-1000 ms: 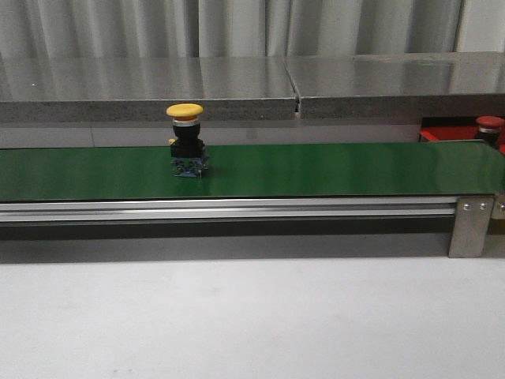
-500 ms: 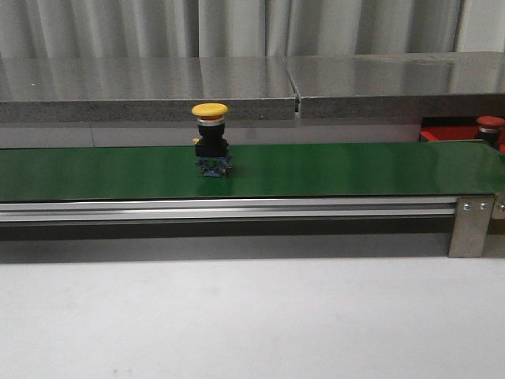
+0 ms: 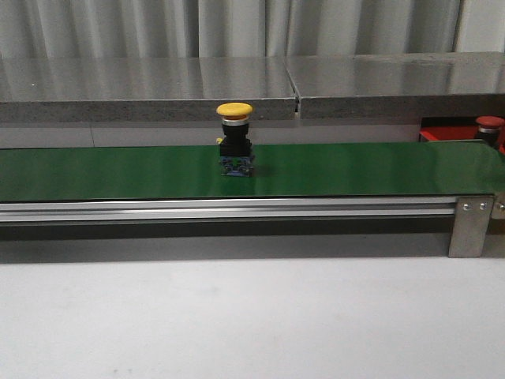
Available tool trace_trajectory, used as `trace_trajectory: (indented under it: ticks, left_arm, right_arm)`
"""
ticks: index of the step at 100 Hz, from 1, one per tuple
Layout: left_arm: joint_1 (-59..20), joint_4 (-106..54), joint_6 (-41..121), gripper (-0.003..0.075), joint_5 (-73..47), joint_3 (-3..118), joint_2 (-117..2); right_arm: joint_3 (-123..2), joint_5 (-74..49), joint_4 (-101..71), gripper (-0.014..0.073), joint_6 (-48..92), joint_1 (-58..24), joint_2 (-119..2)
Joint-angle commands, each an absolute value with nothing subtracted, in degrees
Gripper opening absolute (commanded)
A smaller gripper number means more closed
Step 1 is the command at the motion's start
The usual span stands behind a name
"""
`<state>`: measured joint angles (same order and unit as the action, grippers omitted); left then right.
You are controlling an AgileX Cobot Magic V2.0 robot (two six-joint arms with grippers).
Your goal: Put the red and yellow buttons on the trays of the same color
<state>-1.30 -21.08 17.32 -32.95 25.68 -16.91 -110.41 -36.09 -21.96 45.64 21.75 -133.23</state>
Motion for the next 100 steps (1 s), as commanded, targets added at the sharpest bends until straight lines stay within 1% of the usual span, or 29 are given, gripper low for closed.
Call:
trace_trajectory:
  ticks: [1, 11, 17, 69, 88, 100]
  left_arm:
    - [-1.8, -22.6, 17.3, -0.0019, -29.0, 27.3, -17.4]
    - [-1.8, -22.6, 17.3, -0.0019, -29.0, 27.3, -17.4]
    - [-1.8, -22.6, 17.3, -0.0019, -29.0, 27.3, -17.4]
    - [-1.8, -22.6, 17.3, -0.0019, -29.0, 27.3, -17.4]
    - [-1.8, -22.6, 17.3, -0.0019, -29.0, 27.3, -17.4]
    - [-1.8, -22.6, 17.3, -0.0019, -29.0, 27.3, -17.4]
  right_arm:
    - [-112.1, -34.4, -22.5, 0.0610, 45.6, 22.4, -129.2]
    - [-112.2, -34.5, -22.5, 0.0562, 45.6, 22.5, -128.8]
    - [-112.2, -34.4, -22.5, 0.0548, 45.6, 22.6, -128.4]
    - [-112.2, -34.6, -23.1, 0.0549, 44.7, 23.1, -122.8]
    - [-112.2, -37.4, -26.9, 0.0549, 43.7, 23.1, -118.6]
    - [-112.2, -41.6, -29.3, 0.0549, 43.7, 23.1, -114.9]
